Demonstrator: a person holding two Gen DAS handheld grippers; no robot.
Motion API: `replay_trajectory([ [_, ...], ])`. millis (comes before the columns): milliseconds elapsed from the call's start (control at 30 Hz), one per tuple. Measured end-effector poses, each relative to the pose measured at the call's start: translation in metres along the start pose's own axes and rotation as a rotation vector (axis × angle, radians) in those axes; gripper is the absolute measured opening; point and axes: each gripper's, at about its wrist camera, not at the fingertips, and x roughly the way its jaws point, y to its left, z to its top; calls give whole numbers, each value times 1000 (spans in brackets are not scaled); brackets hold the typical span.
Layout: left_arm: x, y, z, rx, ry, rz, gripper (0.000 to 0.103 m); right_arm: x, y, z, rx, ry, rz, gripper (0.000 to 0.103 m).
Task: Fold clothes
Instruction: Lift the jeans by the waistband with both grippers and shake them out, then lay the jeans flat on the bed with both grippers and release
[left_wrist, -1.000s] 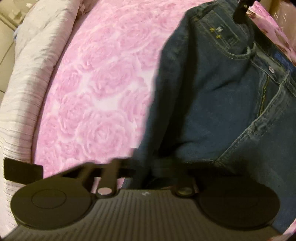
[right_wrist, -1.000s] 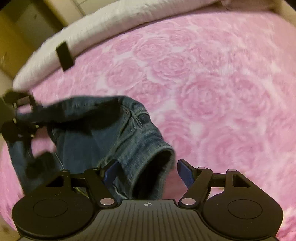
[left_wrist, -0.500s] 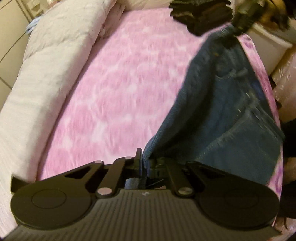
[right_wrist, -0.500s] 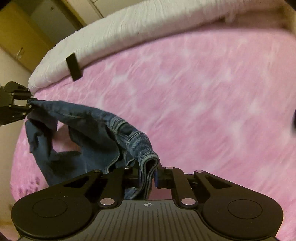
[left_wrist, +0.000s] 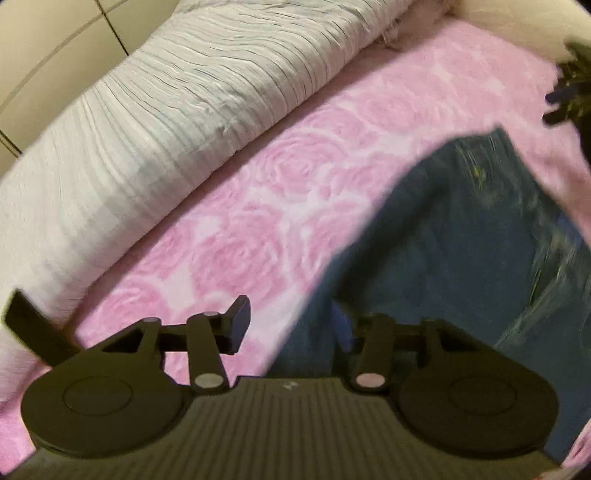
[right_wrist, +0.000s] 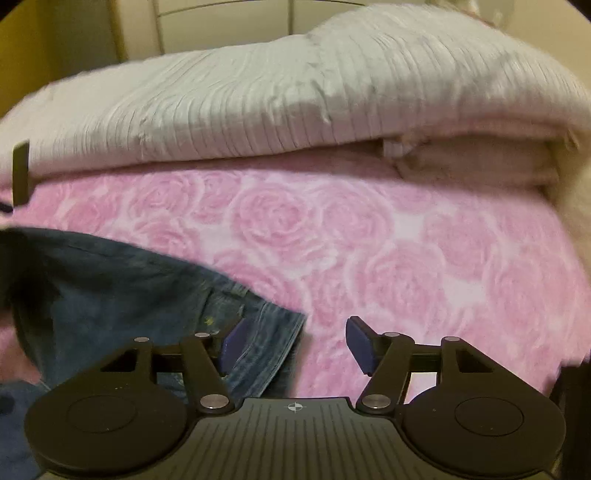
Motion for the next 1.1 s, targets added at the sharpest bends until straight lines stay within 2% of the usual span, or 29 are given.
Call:
replay_trajectory([
  [67,-16,-2,-23,34,-2,14,41,-11,-2,-25,29,29,44,62],
  [233,-63,-11,-82,77,-12,-28,43,-49,14,-108,114,157,115,62],
  [333,-75,-27,-126,146,54,-57,43,-71,33,-153,169,213,118,62],
  [467,-87,-38,-193,219,133,-32,43,-86,75,-188,209,257,103,62],
  [600,-98,-9,-265,210,186,2,44,-96,142,-196,137,240,114,62],
  [667,-103,21,-299,181,185,13,49,-95,181,-195,86,227,110,62],
  [733,-109,57,-327,118,150,-2,61,-95,221,-194,60,209,108,62],
  [800,-117,96,-347,25,86,-74,74,-93,268,-193,57,195,107,62],
  [900,-131,153,-368,-126,-3,-195,72,-84,339,-191,61,172,114,62],
  [967,-146,186,-374,-207,-65,-263,64,-74,393,-186,35,156,148,62],
  [1000,-151,197,-378,-222,-82,-283,58,-69,419,-181,6,142,178,62],
  [1067,-158,216,-386,-226,-92,-313,58,-61,474,-166,-70,82,269,62],
  [1100,-160,223,-391,-216,-97,-299,58,-57,496,-158,-111,53,305,62],
])
